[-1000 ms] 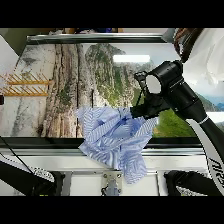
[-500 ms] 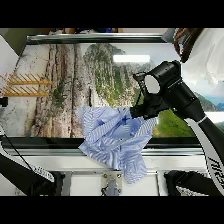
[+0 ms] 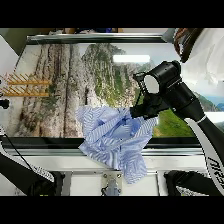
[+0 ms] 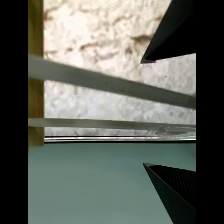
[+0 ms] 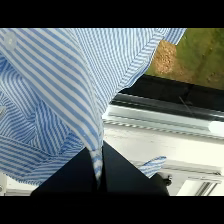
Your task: Fold the clothes and pants, and hang the long-sleeved shirts on hangers.
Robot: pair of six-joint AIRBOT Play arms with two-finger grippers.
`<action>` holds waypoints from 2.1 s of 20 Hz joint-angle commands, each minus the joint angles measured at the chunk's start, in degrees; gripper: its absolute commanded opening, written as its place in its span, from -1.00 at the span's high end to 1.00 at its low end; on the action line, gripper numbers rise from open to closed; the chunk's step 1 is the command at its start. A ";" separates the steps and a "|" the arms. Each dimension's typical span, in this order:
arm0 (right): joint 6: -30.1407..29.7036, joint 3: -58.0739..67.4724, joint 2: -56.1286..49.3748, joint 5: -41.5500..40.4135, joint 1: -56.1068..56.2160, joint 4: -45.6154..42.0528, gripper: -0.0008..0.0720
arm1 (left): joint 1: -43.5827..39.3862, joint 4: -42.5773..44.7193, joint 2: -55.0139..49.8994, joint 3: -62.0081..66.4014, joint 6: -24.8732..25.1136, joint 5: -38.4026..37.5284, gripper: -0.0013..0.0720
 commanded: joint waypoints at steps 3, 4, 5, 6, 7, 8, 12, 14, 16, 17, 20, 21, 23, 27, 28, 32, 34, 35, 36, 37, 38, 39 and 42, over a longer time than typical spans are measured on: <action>0.02 -0.02 -0.04 0.02 0.00 0.02 0.91 | 0.00 -0.04 -1.22 0.04 0.28 -0.28 -0.91; 0.02 -0.02 -0.04 0.02 0.00 0.02 0.91 | 0.00 -0.09 -1.22 0.35 0.26 -0.42 -0.68; 0.02 -0.02 -0.04 0.02 0.00 0.02 0.91 | 0.00 -0.35 -1.22 0.96 0.28 -0.85 -0.41; 0.02 -0.02 -0.04 0.02 0.00 0.02 0.91 | 0.00 -0.37 -1.22 1.49 0.26 -0.96 -0.32; 0.02 -0.02 -0.04 0.02 0.00 0.02 0.91 | 0.02 -0.39 -1.22 2.10 0.07 -1.01 -0.10; 0.02 -0.02 -0.04 0.02 0.00 0.02 0.91 | 0.00 -0.39 -1.20 2.60 -0.61 -1.09 0.44; 0.02 -0.02 -0.04 0.02 0.00 0.02 0.91 | 0.00 -0.55 -1.22 4.24 -0.85 -1.42 0.91; 0.02 -0.02 -0.04 0.02 0.00 0.02 0.91 | 0.00 -0.55 -1.22 4.28 -2.34 -1.51 0.91; 0.02 -0.02 -0.04 0.02 0.00 0.02 0.91 | 0.00 -1.20 -1.22 4.28 -3.17 -2.29 0.91; 0.02 -0.02 -0.04 0.00 0.00 0.02 0.91 | 0.00 -2.51 -1.16 4.28 -3.15 -2.54 0.91; 0.02 -0.02 -0.04 0.02 0.00 0.02 0.91 | -0.09 -3.61 -0.92 4.28 -3.23 -4.20 0.92; 0.02 -0.02 -0.04 0.00 0.00 0.02 0.91 | -0.26 -3.52 -0.68 4.28 -3.32 -4.63 0.92; 0.02 -0.02 -0.04 0.02 0.00 0.02 0.91 | -0.48 -3.52 0.42 4.28 -5.20 -4.57 0.92; 0.02 -0.02 -0.04 0.02 0.00 0.02 0.91 | -0.96 -3.58 3.80 4.26 -7.93 -5.49 0.92; 0.02 -0.02 -0.04 0.02 0.00 0.02 0.91 | -1.27 -3.67 4.68 4.26 -8.28 -5.75 0.92; 0.02 -0.02 -0.09 0.02 0.00 0.02 0.91 | -2.56 -5.57 9.07 4.26 -8.81 -6.51 0.92; 0.02 -0.02 -0.09 0.02 0.00 0.02 0.91 | -3.30 -8.46 11.76 4.26 -8.79 -7.28 0.92; 0.02 -0.02 -0.09 0.00 0.00 0.02 0.91 | -3.93 -9.25 13.27 4.26 -8.79 -7.96 0.92; 0.02 -0.02 -0.15 0.02 0.00 0.02 0.91 | -4.72 -9.84 15.02 4.26 -8.81 -8.85 0.92; 0.02 -0.02 -0.22 0.02 0.00 0.02 0.91 | -5.53 -11.50 16.81 4.26 -8.90 -9.75 0.91; 0.02 -0.02 -0.26 0.02 0.00 0.02 0.91 | -6.64 -14.05 18.88 4.28 -9.49 -11.06 0.91; 0.02 -0.02 -0.35 0.00 0.00 0.00 0.91 | -8.02 -15.58 21.09 4.28 -10.23 -13.14 0.91; 0.02 -0.02 -0.92 0.00 0.00 0.02 0.91 | -13.16 -19.76 27.32 4.26 -13.38 -19.69 0.91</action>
